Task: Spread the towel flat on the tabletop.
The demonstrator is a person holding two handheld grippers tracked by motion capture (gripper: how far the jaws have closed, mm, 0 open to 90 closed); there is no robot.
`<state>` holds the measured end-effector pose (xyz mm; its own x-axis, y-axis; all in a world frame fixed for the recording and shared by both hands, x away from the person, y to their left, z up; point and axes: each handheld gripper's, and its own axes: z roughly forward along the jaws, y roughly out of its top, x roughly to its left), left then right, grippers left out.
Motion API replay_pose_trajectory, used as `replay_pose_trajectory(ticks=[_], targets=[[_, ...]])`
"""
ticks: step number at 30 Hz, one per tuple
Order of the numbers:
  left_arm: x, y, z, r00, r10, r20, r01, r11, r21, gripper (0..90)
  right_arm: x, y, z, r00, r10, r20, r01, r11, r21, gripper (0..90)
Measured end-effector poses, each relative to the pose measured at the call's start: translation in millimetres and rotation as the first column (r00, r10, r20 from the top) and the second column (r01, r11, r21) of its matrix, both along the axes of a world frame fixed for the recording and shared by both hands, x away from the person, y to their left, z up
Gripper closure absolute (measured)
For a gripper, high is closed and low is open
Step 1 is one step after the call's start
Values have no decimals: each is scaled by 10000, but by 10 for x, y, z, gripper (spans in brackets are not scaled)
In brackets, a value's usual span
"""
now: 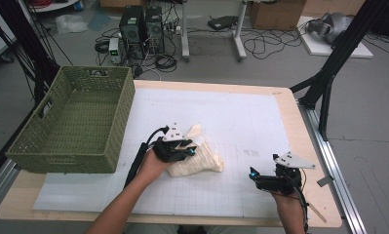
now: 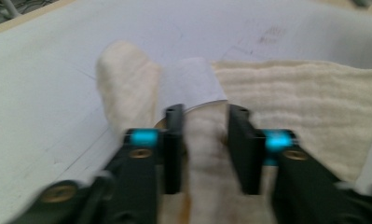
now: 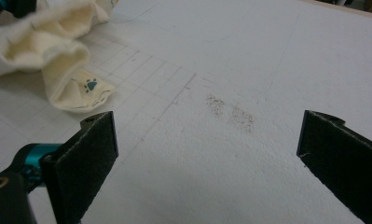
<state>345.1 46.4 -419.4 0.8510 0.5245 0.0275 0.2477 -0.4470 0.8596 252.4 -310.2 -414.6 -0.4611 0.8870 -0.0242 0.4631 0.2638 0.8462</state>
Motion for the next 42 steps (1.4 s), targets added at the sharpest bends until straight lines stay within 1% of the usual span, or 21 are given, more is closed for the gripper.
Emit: replay_pose_trajectory(ticks=[1, 2, 4, 7, 10, 12, 15, 17, 20, 22, 26, 28, 31, 32, 33, 34, 35, 36, 38, 39, 42], targets=[[-17, 1, 5, 9998, -89, 154, 90, 10000, -44, 828, 0, -5, 1, 10000, -13, 7, 13, 10000, 18, 43], [-36, 1, 13, 9996, -54, 263, 56, 9999, -84, 845, 0, -9, 0, 10000, -15, -1, 15, 10000, 13, 42], [-63, 22, 36, 9993, -89, 367, 94, 9999, -142, 860, -1, -12, -6, 10000, -31, -27, 32, 10000, 36, 43], [-113, 79, 76, 9990, -83, 445, 107, 9985, -538, 863, -4, -10, -5, 10000, -39, -38, 39, 10000, 20, 42], [-179, 158, 96, 9987, -128, 491, 170, 9962, -852, 863, -9, 0, -3, 10000, -25, -59, 25, 10000, 72, 43], [-218, 205, 92, 9988, -138, 464, 181, 9954, -937, 863, -7, 4, -3, 10000, -18, -57, 18, 10000, 58, 43], [-303, 274, 88, 9983, -383, 450, 425, 9942, -983, 863, -6, 16, 3, 10000, 18, -46, -18, 10000, 49, 43], [-367, 325, 82, 9975, -502, 488, 555, 9919, -1142, 863, -2, 32, 11, 9999, -5, 105, 6, 10000, -82, 43], [-455, 404, 40, 9966, -679, 456, 734, 9887, -1310, 863, 9, 63, 32, 9998, -11, 213, 11, 10000, -5, 42], [-510, 446, 3, 9952, -888, 400, 933, 9869, -1318, 862, 28, 87, 49, 9997, 76, 252, -82, 9996, 252, 42], [-603, 480, -35, 9923, -1203, 308, 1231, 9848, -1223, 861, 127, 217, 83, 9993, 295, 231, -308, 9981, 542, 42], [-643, 493, -37, 9907, -1320, 322, 1349, 9841, -1155, 860, 213, 323, 70, 9986, 511, 121, -515, 9978, 417, 43], [-704, 515, -55, 9883, -1509, 239, 1526, 9813, -1172, 859, 341, 498, 6, 9964, 808, -272, -803, 9966, 178, 57], [-714, 517, -63, 9877, -1545, 232, 1562, 9810, -1148, 859, 384, 559, -26, 9945, 949, -449, -944, 9954, 140, 68], [-721, 521, -70, 9878, -1544, 198, 1556, 9815, -1119, 859, 425, 612, -62, 9923, 1093, -576, -1086, 9940, 145, 111], [-723, 526, -75, 9876, -1560, 191, 1572, 9813, -1112, 859, 461, 657, -95, 9880, 1353, -745, -1336, 9907, 275, 213], [-723, 535, -75, 9878, -1550, 180, 1560, 9820, -1068, 859, 491, 694, -126, 9818, 1689, -867, -1657, 9852, 435, 273], [-723, 538, -78, 9885, -1503, 168, 1512, 9815, -1171, 859, 518, 740, -156, 9784, 1830, -958, -1789, 9826, 492, 279], [-714, 562, -75, 9888, -1483, 169, 1492, 9825, -1114, 859, 565, 817, -209, 9711, 2065, -1197, -2015, 9781, 523, 366], [-711, 566, -76, 9895, -1433, 174, 1444, 9825, -1176, 858, 590, 869, -245, 9624, 2349, -1361, -2300, 9719, 509, 373], [-701, 585, -74, 9903, -1383, 168, 1393, 9828, -1217, 858, 615, 980, -333, 9398, 2784, -1983, -2841, 9588, -6, 446]])
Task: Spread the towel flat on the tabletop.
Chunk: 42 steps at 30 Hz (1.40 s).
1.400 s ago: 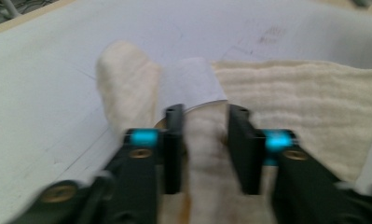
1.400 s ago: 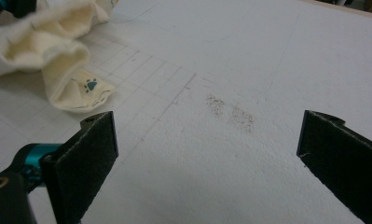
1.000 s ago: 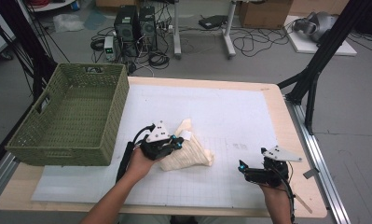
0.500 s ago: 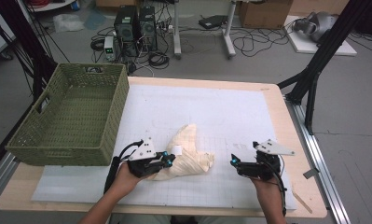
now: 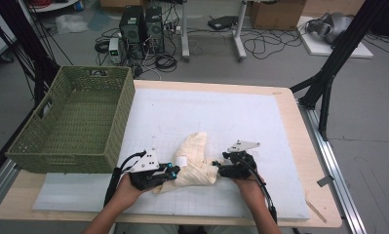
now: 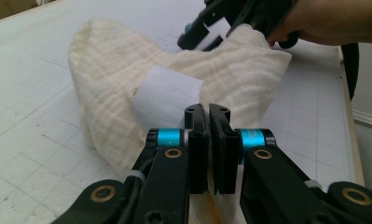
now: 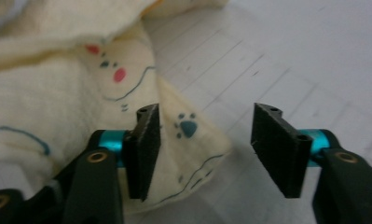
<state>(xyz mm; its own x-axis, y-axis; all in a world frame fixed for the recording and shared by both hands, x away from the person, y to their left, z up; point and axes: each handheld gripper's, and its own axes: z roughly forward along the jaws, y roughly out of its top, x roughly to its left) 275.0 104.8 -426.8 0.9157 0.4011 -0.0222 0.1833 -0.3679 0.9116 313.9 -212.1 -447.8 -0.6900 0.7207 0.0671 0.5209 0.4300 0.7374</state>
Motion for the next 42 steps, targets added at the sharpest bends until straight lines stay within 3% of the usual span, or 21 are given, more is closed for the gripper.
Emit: replay_pose_trajectory(ticks=[1, 4, 5, 6, 9, 12, 16, 20, 22, 23, 24, 28, 31, 36, 38, 42], targets=[[1, 2, 0, 10000, -5, -6, 5, 10000, -23, 858, -13, 11, -2, 9998, 82, 202, -80, 9999, -90, 515], [1, 1, 3, 10000, -3, -13, 3, 10000, -27, 858, -25, -4, 23, 9992, 404, 21, -404, 9992, -19, 717], [-1, 0, 5, 10000, 1, -17, -1, 10000, -16, 858, -36, -6, 32, 9991, 395, 139, -392, 9990, -206, 797], [-1, 0, 7, 10000, -29, 7, 29, 10000, 9, 858, -53, -3, 40, 9986, 411, 346, -388, 9971, -660, 807], [-3, -5, 8, 10000, -39, 17, 39, 10000, 61, 856, -55, -66, 62, 9977, 130, 666, -52, 9932, -1162, 841], [6, 3, 15, 10000, -33, 23, 33, 10000, 54, 855, -15, -225, 85, 9948, -617, 811, 713, 9900, -1218, 844], [19, -2, 0, 10000, -21, -35, 22, 9998, 194, 855, 50, -461, 147, 9775, -1713, 1227, 1863, 9747, -1236, 844], [22, -40, -24, 9998, -170, -124, 174, 9993, 341, 855, 130, -636, 202, 9424, -2893, 1679, 3122, 9409, -1312, 848], [15, -72, -25, 9994, -322, -96, 327, 9983, 474, 842, 157, -694, 201, 9261, -3382, 1674, 3603, 9243, -1257, 846], [15, -88, -20, 9996, -285, -62, 289, 9979, 587, 810, 167, -708, 194, 9229, -3487, 1635, 3701, 9205, -1257, 843], [21, -89, -15, 9998, -185, -49, 187, 9978, 633, 722, 168, -709, 183, 9204, -3550, 1638, 3770, 9168, -1316, 834], [85, 0, 35, 9975, 682, -199, -675, 9972, 319, 497, 120, -712, 179, 9157, -3602, 1781, 3825, 9172, -1119, 660], [144, 83, 115, 9888, 1492, 35, -1492, 9888, 81, 403, 48, -754, 196, 9162, -3518, 1918, 3713, 9253, -768, 578], [281, 46, 249, 9854, 1695, 156, -1692, 9854, -172, 389, -110, -857, 244, 9148, -3408, 2166, 3586, 9323, -477, 467], [377, -39, 288, 9864, 1636, 128, -1634, 9865, -98, 390, -181, -911, 261, 9140, -3406, 2206, 3569, 9334, -374, 460], [517, -222, 289, 9870, 1600, 159, -1604, 9867, 273, 408, -340, -983, 277, 9212, -3104, 2346, 3192, 9477, 3, 458]])
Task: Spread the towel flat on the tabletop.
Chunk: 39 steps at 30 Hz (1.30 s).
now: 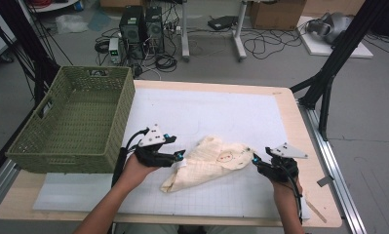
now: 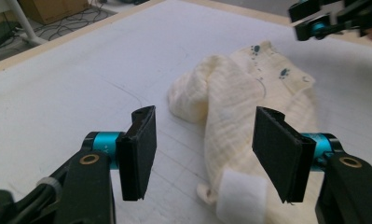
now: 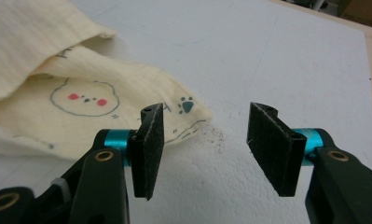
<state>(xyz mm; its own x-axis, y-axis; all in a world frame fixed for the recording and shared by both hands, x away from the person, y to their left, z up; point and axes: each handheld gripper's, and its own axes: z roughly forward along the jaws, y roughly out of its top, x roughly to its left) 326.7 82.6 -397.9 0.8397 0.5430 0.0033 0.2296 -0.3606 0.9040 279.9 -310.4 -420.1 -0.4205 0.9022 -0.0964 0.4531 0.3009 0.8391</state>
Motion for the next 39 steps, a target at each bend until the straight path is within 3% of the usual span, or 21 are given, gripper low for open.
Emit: replay_pose_trajectory(ticks=[5, 8, 12, 17, 19, 21, 23, 24, 25, 30, 33, 36, 37, 38, 39], targets=[[132, -240, -22, 9997, 154, -205, -148, 9994, 303, 425, -115, -63, 26, 9999, 139, 102, -140, 9998, 138, 429], [199, -393, -31, 9992, 312, -255, -300, 9985, 458, 428, -161, -81, 24, 9996, 144, 248, -141, 9998, -108, 441], [285, -607, -70, 9978, 179, -639, -149, 9988, 470, 428, -181, -84, 46, 9991, 122, 398, -125, 9999, 63, 437], [310, -796, -105, 9979, -12, -644, 59, 9974, 717, 398, -176, -51, 40, 9989, 255, 394, -256, 9997, 33, 433], [328, -855, -151, 9970, -131, -762, 201, 9956, 918, 468, -174, -47, 38, 9989, 284, 372, -285, 9996, 47, 432], [346, -895, -217, 9953, -6, -967, 140, 9904, 1376, 544, -173, -47, 36, 9990, 270, 353, -274, 9996, 89, 431], [346, -900, -235, 9961, 6, -880, 159, 9823, 1867, 676, -171, -53, 36, 9989, 285, 367, -289, 9995, 95, 435], [346, -900, -235, 9961, 6, -880, 159, 9823, 1867, 753, -171, -53, 36, 9989, 285, 367, -289, 9995, 95, 435], [343, -885, -227, 9966, -81, -821, 232, 9826, 1843, 826, -172, -59, 35, 9990, 282, 345, -286, 9995, 112, 441], [354, -796, -160, 9978, 135, -654, -54, 9926, 1216, 852, -170, -70, 27, 9993, 214, 314, -217, 9997, 80, 441], [406, -610, -80, 9955, 634, -698, -614, 9977, 301, 854, -175, -64, 28, 9994, 205, 275, -208, 9997, 99, 442], [442, -456, -38, 9904, 1245, -599, -1257, 9919, -177, 853, -171, -52, 25, 9995, 203, 260, -206, 9997, 102, 442], [442, -456, -38, 9904, 1245, -599, -1257, 9919, -177, 853, -166, -48, 22, 9994, 239, 269, -241, 9997, 75, 441], [466, -342, -25, 9820, 1807, -542, -1836, 9816, -531, 853, -163, -37, 19, 9994, 234, 235, -236, 9997, 87, 441], [479, -288, -25, 9775, 2028, -574, -2066, 9758, -710, 854, -158, -34, 17, 9993, 263, 254, -265, 9996, 61, 440]])
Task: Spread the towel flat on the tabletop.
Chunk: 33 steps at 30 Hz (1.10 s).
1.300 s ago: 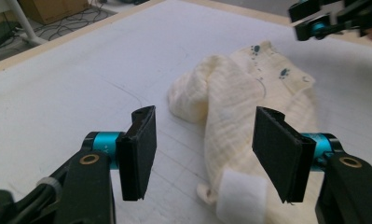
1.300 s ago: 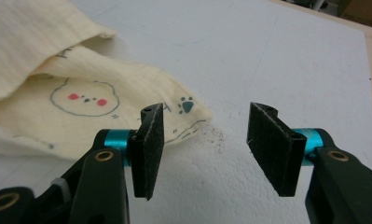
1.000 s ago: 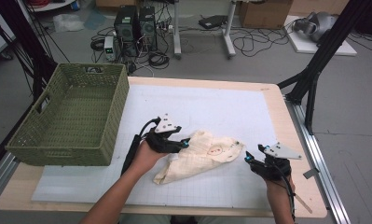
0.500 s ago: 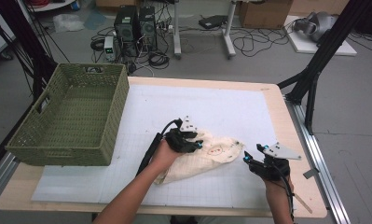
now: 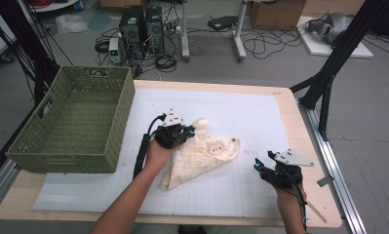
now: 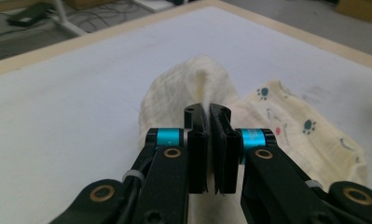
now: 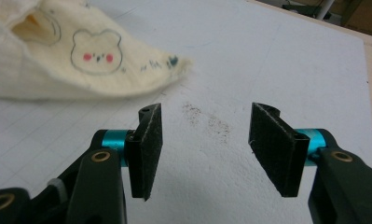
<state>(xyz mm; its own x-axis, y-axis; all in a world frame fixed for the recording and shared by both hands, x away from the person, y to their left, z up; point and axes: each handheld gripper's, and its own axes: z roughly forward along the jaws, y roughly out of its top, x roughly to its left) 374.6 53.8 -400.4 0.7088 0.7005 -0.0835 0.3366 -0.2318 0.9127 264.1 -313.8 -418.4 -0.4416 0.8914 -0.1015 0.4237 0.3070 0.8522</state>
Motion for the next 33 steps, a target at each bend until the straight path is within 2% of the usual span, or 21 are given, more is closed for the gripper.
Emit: replay_pose_trajectory(ticks=[3, 8, 11, 14, 16, 18, 20, 23, 27, 28, 30, 32, 33], targets=[[21, 112, -10, 9988, 486, 52, -485, 9987, -168, 854, 11, 36, -6, 10000, 81, -37, -81, 10000, -28, 439], [3, 148, -30, 9986, 521, 45, -520, 9982, -287, 853, 48, 155, -16, 9991, 399, -148, -398, 9992, 78, 426], [-3, 161, -34, 9989, 459, 74, -457, 9986, -256, 851, 90, 289, -14, 9965, 832, -58, -832, 9965, 105, 410], [-3, 175, -26, 9986, 508, 119, -504, 9982, -340, 851, 148, 467, -13, 9904, 1384, -30, -1384, 9903, 129, 388], [-1, 180, -26, 9984, 547, 116, -542, 9978, -391, 852, 204, 567, -14, 9850, 1723, -14, -1721, 9844, 360, 368], [1, 186, -25, 9984, 554, 127, -549, 9978, -377, 852, 277, 704, -21, 9764, 2158, 31, -2156, 9747, 597, 344], [3, 194, -25, 9984, 556, 123, -551, 9976, -410, 852, 346, 860, -35, 9633, 2685, -15, -2676, 9606, 755, 328], [7, 213, -25, 9984, 553, 101, -549, 9975, -437, 852, 447, 1080, -70, 9399, 3404, -252, -3389, 9395, 494, 304], [8, 212, -33, 9988, 486, 53, -484, 9979, -433, 853, 531, 1231, -106, 9245, 3798, -341, -3779, 9245, 500, 304], [4, 207, -34, 9991, 413, 50, -411, 9983, -411, 853, 559, 1265, -118, 9215, 3863, -416, -3844, 9220, 465, 312], [2, 207, -31, 9992, 386, 69, -383, 9984, -416, 854, 598, 1298, -138, 9145, 3996, -627, -3981, 9166, 359, 412], [-2, 210, -26, 9992, 386, 88, -382, 9983, -443, 854, 623, 1306, -160, 9083, 4108, -786, -4105, 9116, 206, 575], [-3, 229, -20, 9991, 421, 106, -416, 9980, -474, 853, 629, 1304, -168, 9021, 4204, -975, -4213, 9068, 119, 678]])
